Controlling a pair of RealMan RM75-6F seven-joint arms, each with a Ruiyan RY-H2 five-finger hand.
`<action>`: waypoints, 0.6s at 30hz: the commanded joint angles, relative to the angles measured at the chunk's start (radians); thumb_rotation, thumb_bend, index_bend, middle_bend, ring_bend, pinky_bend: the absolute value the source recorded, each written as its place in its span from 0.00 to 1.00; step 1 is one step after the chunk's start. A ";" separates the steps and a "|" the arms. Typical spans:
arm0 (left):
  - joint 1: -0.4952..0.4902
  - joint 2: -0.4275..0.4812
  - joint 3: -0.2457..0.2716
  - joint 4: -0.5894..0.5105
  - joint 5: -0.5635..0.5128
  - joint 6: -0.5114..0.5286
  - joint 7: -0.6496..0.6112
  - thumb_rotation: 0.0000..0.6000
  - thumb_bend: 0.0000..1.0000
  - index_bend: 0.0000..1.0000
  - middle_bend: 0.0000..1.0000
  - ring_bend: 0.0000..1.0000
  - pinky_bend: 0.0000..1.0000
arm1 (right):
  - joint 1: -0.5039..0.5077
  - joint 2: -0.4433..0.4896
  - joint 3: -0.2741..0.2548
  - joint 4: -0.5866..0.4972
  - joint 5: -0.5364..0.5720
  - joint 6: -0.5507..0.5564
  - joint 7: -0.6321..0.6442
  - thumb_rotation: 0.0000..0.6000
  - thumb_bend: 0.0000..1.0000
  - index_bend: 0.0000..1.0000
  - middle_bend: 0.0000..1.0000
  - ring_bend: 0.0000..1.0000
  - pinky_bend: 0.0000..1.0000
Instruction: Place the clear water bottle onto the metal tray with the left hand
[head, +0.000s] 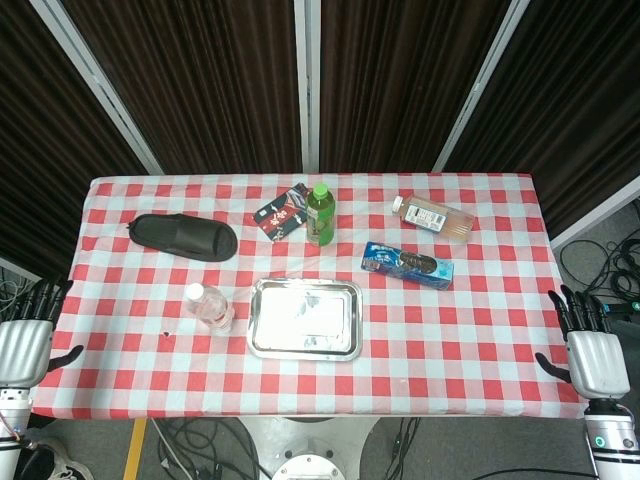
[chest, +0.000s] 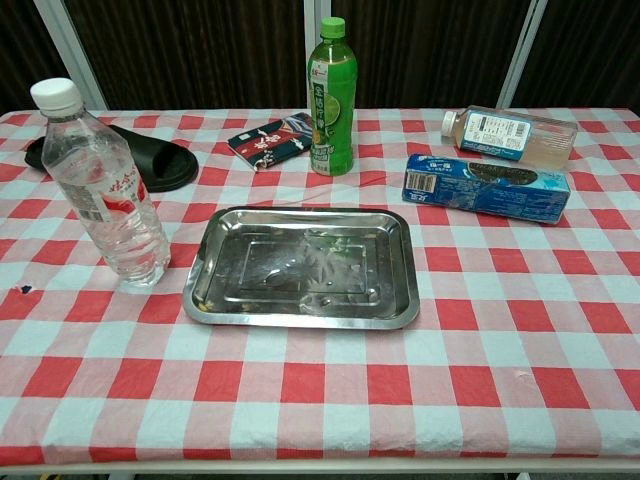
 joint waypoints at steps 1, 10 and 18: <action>-0.005 -0.004 -0.006 -0.004 -0.015 -0.014 -0.010 1.00 0.09 0.11 0.09 0.01 0.16 | 0.000 0.001 0.003 0.001 0.005 -0.002 0.002 1.00 0.10 0.00 0.00 0.00 0.00; 0.002 -0.033 -0.019 -0.044 -0.061 -0.043 -0.190 1.00 0.09 0.11 0.09 0.01 0.16 | 0.003 0.003 0.003 0.000 0.008 -0.010 0.005 1.00 0.10 0.00 0.00 0.00 0.00; -0.006 -0.057 -0.045 -0.110 -0.140 -0.183 -0.626 1.00 0.00 0.11 0.10 0.01 0.16 | 0.004 0.001 0.006 0.015 0.013 -0.013 0.012 1.00 0.10 0.00 0.00 0.00 0.00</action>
